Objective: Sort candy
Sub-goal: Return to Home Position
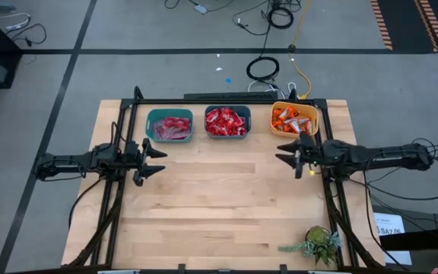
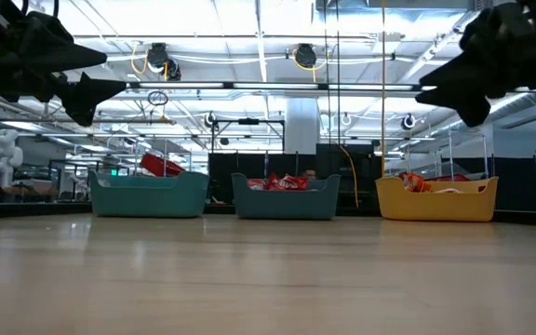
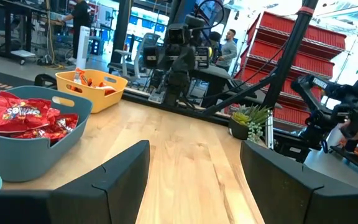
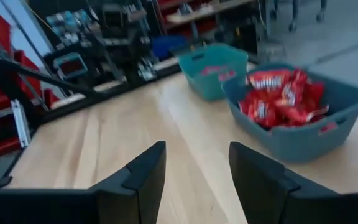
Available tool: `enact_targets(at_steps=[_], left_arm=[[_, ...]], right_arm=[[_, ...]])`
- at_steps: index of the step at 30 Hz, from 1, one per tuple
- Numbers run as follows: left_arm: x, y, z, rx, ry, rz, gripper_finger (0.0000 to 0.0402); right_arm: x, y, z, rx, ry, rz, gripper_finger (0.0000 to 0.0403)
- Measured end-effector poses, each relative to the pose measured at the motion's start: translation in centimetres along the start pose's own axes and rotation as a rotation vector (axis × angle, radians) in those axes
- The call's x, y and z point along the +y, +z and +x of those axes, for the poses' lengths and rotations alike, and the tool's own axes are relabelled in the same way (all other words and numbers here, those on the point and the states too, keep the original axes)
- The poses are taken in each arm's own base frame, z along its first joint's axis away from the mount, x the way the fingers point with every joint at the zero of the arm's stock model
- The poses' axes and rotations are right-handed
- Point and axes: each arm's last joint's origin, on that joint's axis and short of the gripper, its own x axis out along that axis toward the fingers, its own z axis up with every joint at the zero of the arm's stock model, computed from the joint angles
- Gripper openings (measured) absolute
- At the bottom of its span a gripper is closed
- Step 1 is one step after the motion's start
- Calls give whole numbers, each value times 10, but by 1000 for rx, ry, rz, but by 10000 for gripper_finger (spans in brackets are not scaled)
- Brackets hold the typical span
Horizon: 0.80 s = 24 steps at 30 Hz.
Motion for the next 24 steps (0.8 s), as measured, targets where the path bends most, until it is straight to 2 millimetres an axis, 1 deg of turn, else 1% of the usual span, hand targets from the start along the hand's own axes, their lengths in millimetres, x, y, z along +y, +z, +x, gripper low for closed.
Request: enact_targets(at_steps=[4,8,11,16,24], left_arm=[[0,0,0,0,0,0,261],[0,0,0,0,0,0,261],[0,0,0,1,1,0,261],[0,0,0,1,1,0,261],[0,0,0,1,1,0,261]], right_arm=[[-6,-10,-9,-81,33,-9,169],[-16,-37,-9,-169,72,32,169],[-16,-36,-13,-180,82,56,169],[-16,-32,-18,-232,106,9,169],[-17,-31,-18,-245,93,-11,169]])
